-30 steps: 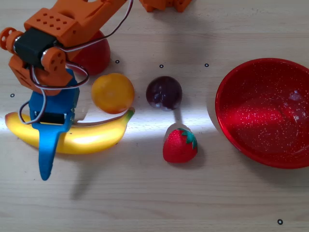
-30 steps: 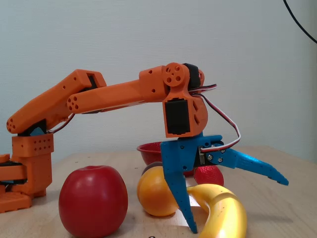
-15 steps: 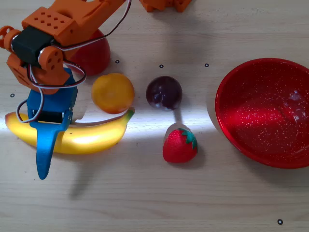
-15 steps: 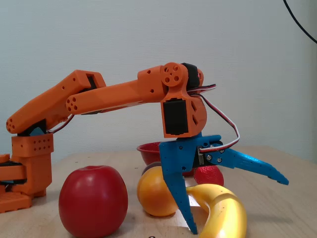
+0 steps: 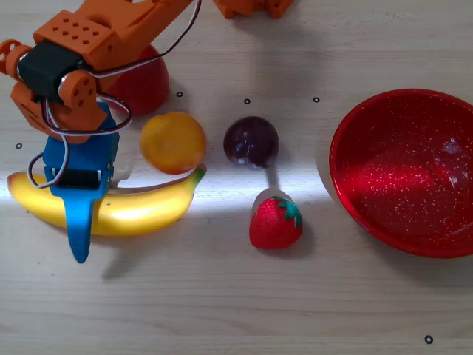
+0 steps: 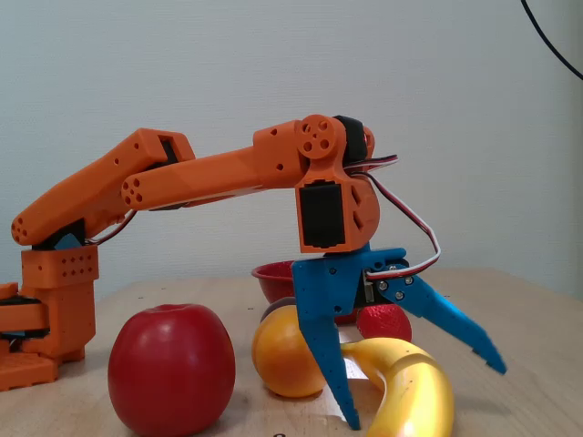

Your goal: Put the banana in the red bowl.

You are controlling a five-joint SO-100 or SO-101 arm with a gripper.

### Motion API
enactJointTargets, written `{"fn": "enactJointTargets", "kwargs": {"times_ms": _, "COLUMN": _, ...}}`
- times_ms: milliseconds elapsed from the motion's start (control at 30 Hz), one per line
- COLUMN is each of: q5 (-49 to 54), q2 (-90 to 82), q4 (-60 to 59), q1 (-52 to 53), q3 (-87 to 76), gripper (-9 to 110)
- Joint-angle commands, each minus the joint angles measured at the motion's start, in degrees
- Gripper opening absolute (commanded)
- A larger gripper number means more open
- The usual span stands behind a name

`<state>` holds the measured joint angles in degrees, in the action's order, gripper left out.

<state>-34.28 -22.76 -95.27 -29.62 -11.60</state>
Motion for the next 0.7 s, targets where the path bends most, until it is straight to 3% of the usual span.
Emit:
{"fn": "enactJointTargets", "kwargs": {"times_ms": 0, "q5": -1.58, "q2": -2.02, "q4": -1.41, "q1": 0.09, "q3": 3.60, "gripper": 45}}
{"fn": "enactJointTargets", "kwargs": {"times_ms": 667, "q5": -2.20, "q2": -1.58, "q4": -0.79, "q1": 0.18, "q3": 3.08, "gripper": 23}}
